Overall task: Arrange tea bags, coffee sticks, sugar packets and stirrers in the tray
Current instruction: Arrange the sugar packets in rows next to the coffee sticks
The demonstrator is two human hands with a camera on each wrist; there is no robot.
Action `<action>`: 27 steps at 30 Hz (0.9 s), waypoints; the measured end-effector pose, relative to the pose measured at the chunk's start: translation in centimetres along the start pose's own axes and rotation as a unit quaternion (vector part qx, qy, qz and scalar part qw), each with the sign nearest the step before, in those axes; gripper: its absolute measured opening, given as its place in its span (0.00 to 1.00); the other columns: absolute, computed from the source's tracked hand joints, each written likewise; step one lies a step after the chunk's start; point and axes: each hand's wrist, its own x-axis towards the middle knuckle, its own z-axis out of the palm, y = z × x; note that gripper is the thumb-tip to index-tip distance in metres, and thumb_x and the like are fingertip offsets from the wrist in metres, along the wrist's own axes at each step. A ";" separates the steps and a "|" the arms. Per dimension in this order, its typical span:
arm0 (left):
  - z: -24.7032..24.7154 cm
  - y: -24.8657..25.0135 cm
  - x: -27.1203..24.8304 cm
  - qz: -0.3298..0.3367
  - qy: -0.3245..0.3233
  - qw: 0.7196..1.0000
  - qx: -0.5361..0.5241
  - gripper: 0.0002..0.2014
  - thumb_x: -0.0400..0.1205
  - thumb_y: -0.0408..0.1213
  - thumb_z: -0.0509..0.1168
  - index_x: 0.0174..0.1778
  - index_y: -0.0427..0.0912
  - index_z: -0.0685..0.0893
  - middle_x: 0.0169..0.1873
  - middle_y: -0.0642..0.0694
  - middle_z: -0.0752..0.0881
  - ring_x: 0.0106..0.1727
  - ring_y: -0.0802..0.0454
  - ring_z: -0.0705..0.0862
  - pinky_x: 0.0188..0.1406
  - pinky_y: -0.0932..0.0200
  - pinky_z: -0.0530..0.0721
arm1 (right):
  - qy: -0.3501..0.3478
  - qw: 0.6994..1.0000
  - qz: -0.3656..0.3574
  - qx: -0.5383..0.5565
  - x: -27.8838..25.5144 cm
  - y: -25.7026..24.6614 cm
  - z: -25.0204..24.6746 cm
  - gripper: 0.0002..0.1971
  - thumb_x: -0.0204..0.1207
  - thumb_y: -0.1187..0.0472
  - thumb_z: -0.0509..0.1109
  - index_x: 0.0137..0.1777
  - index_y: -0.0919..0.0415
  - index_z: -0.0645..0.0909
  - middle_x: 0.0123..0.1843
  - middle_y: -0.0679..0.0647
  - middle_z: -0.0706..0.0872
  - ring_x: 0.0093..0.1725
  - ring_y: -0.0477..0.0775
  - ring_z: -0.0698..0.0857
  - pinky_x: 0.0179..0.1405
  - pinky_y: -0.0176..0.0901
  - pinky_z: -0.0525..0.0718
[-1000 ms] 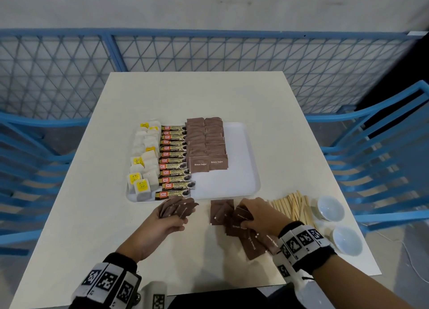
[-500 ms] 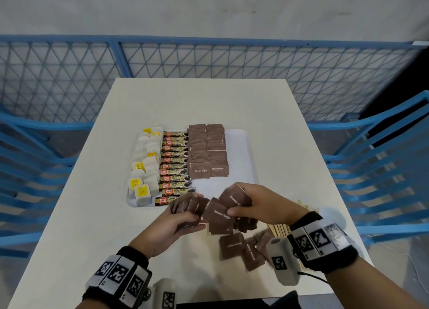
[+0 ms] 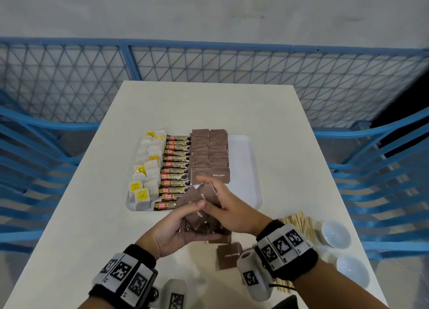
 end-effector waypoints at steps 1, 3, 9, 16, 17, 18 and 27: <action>0.2 0.0 0.0 -0.002 0.011 1.000 0.005 0.19 0.76 0.40 0.68 0.60 0.35 0.83 0.53 0.32 0.88 0.53 0.37 0.88 0.48 0.37 0.87 | -0.003 1.000 0.006 0.013 0.0 0.0 0.1 0.27 0.81 0.53 0.61 0.78 0.53 0.57 0.73 0.58 0.71 0.74 0.52 0.71 0.75 0.49 0.69; 0.4 0.1 0.3 -0.005 0.022 1.000 0.018 0.20 0.73 0.42 0.65 0.59 0.37 0.82 0.50 0.34 0.89 0.50 0.41 0.89 0.47 0.41 0.89 | -0.007 1.000 0.009 0.009 0.0 0.3 0.1 0.26 0.83 0.54 0.59 0.79 0.52 0.56 0.73 0.57 0.70 0.75 0.51 0.68 0.77 0.48 0.65; 0.6 -0.3 0.7 0.002 0.036 0.999 0.017 0.16 0.75 0.44 0.67 0.55 0.40 0.83 0.41 0.39 0.90 0.39 0.47 0.90 0.30 0.57 0.86 | -0.003 0.999 0.020 -0.034 -0.2 0.6 -1.1 0.26 0.83 0.52 0.58 0.80 0.45 0.55 0.66 0.50 0.63 0.70 0.46 0.61 0.68 0.31 0.58; 0.0 -1.0 0.8 0.072 0.016 0.994 -0.075 0.32 0.42 0.43 0.86 0.44 0.45 0.92 0.48 0.37 0.90 0.48 0.40 0.89 0.56 0.33 0.80 | 0.073 0.993 -0.003 0.095 -0.2 1.6 -1.3 0.19 0.72 0.54 0.74 0.55 0.41 0.66 0.46 0.45 0.72 0.35 0.45 0.75 0.35 0.39 0.77; 0.0 -1.0 0.7 0.081 0.017 0.992 -0.091 0.32 0.40 0.41 0.85 0.43 0.46 0.92 0.48 0.37 0.90 0.48 0.40 0.89 0.55 0.33 0.80 | 0.071 0.992 0.003 0.109 -0.1 1.6 -1.2 0.17 0.72 0.55 0.74 0.52 0.43 0.69 0.43 0.45 0.73 0.34 0.50 0.76 0.31 0.43 0.77; -0.2 -1.0 0.6 0.087 0.014 0.991 -0.104 0.32 0.40 0.40 0.85 0.44 0.45 0.92 0.49 0.37 0.90 0.48 0.39 0.89 0.55 0.32 0.80 | 0.069 0.991 0.007 0.115 -0.1 1.5 -1.2 0.14 0.73 0.56 0.74 0.50 0.45 0.71 0.42 0.45 0.75 0.34 0.52 0.77 0.30 0.44 0.77; -1.4 -1.1 0.3 0.074 0.037 0.991 -0.101 0.33 0.36 0.43 0.86 0.40 0.42 0.93 0.43 0.38 0.91 0.41 0.45 0.91 0.34 0.52 0.89 | 0.109 0.991 0.008 0.076 0.6 0.8 -0.2 0.09 0.75 0.61 0.73 0.42 0.43 0.80 0.41 0.46 0.80 0.40 0.47 0.80 0.43 0.37 0.80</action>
